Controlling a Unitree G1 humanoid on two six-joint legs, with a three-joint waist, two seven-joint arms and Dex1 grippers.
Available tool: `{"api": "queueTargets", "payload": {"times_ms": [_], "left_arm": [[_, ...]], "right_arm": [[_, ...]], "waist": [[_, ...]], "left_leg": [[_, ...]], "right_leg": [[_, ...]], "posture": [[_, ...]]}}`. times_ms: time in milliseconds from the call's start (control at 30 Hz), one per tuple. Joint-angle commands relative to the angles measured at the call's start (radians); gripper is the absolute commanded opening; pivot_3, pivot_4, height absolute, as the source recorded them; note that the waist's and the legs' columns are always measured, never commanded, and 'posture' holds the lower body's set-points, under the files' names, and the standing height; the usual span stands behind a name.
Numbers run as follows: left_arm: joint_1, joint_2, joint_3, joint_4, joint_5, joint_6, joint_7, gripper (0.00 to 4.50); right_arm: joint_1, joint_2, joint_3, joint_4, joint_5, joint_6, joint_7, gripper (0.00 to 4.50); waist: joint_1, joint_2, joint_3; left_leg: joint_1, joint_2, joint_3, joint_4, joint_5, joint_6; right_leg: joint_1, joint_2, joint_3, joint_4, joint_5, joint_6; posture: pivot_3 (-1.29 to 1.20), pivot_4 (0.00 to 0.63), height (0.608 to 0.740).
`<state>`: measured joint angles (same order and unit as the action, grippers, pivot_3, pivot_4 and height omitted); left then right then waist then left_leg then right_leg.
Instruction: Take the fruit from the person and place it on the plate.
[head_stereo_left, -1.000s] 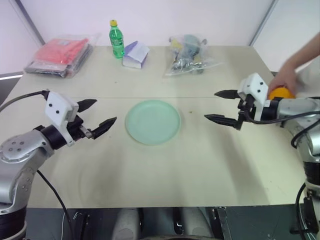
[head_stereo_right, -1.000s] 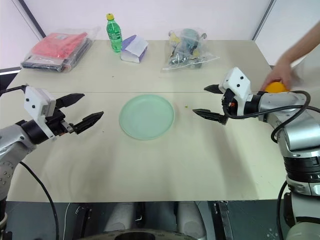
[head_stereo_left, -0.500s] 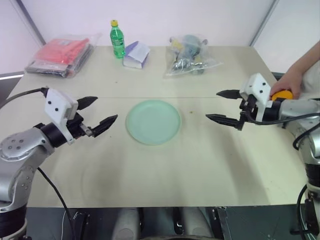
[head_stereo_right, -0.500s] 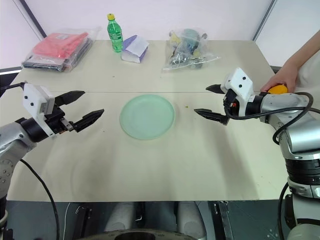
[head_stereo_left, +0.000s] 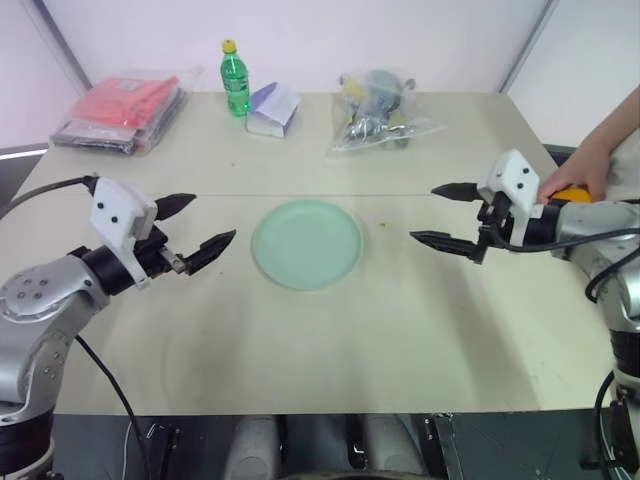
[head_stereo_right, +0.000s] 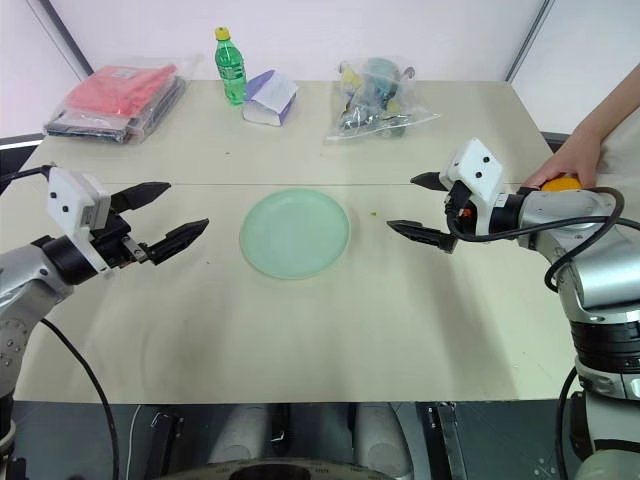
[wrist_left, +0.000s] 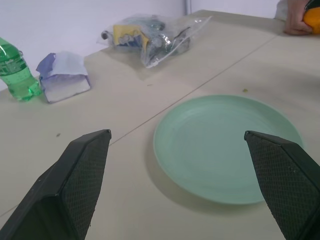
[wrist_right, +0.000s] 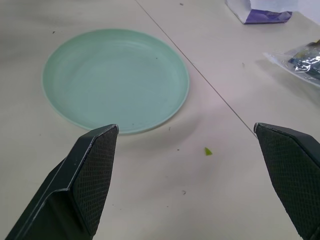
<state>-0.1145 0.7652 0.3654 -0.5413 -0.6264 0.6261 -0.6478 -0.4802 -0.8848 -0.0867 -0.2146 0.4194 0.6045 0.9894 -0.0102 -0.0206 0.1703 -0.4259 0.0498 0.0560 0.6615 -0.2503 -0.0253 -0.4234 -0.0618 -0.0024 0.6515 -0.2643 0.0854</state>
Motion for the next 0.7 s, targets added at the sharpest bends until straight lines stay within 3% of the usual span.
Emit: {"api": "queueTargets", "payload": {"times_ms": [33,700], "left_arm": [[-0.011,0.007,-0.002,-0.018,0.002,-0.012,0.002,4.50],[-0.041,0.012,-0.034,0.015,0.084,-0.093,-0.004,4.50]], "right_arm": [[-0.017,-0.004,-0.034,-0.032,0.026,-0.001,-0.004,4.44],[0.003,-0.004,-0.035,-0.057,0.050,0.012,-0.032,4.44]], "waist": [[0.000,0.000,0.000],[0.001,0.000,0.000]], "left_leg": [[0.000,0.000,0.000,0.000,0.000,0.000],[0.000,0.000,0.000,0.000,0.000,0.000]], "right_leg": [[0.000,0.000,0.000,0.000,0.000,0.000],[0.000,0.000,0.000,0.000,0.000,0.000]], "posture": [[0.00,0.150,0.731],[0.00,0.150,0.731]]}}
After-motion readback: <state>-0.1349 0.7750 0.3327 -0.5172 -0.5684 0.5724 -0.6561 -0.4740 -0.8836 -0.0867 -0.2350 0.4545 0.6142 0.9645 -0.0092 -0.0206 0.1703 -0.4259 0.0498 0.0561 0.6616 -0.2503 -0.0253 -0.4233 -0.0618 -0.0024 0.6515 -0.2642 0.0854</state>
